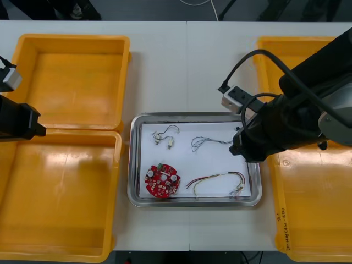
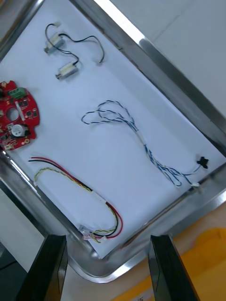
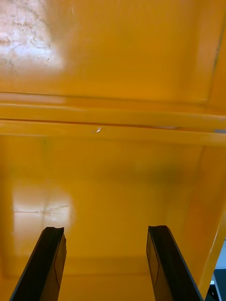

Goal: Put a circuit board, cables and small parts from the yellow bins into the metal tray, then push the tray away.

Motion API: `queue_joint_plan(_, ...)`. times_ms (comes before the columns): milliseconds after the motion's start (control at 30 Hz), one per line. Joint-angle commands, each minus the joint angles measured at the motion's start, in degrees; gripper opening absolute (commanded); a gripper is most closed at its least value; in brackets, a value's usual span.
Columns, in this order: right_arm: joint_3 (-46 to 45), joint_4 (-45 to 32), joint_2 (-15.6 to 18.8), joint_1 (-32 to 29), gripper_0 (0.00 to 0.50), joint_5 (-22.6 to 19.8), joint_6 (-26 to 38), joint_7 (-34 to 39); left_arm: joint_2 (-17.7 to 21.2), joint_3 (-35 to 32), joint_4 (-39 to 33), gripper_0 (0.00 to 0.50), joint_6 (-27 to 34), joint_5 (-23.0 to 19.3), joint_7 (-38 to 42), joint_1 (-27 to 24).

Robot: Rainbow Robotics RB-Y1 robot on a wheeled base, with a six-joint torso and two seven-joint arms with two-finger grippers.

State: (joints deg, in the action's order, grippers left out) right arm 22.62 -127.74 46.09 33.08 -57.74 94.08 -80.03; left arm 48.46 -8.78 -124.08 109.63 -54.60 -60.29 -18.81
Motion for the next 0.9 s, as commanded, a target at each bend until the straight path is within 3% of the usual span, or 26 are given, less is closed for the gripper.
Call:
queue_joint_plan(33,6.12,-4.1,-0.21,2.87,0.5,1.84,-1.44,-3.91,2.69,-2.55,-2.84,0.5,0.37,-0.59,-7.73,2.98)
queue_joint_plan(200,12.45,-6.03,-0.21,3.84,0.5,5.09,-3.29,-5.05,2.69,-2.99,-3.98,0.5,0.37,-0.51,-7.82,4.3)
queue_joint_plan(567,28.27,-6.73,-3.11,7.09,0.5,19.16,-4.96,-7.07,2.69,-3.17,-4.6,0.5,0.37,-0.51,-7.82,5.09)
queue_joint_plan(900,37.76,-4.36,-6.01,9.02,0.5,25.4,-5.13,-7.95,2.69,-3.17,-4.6,0.5,0.37,-0.51,-7.82,5.09)
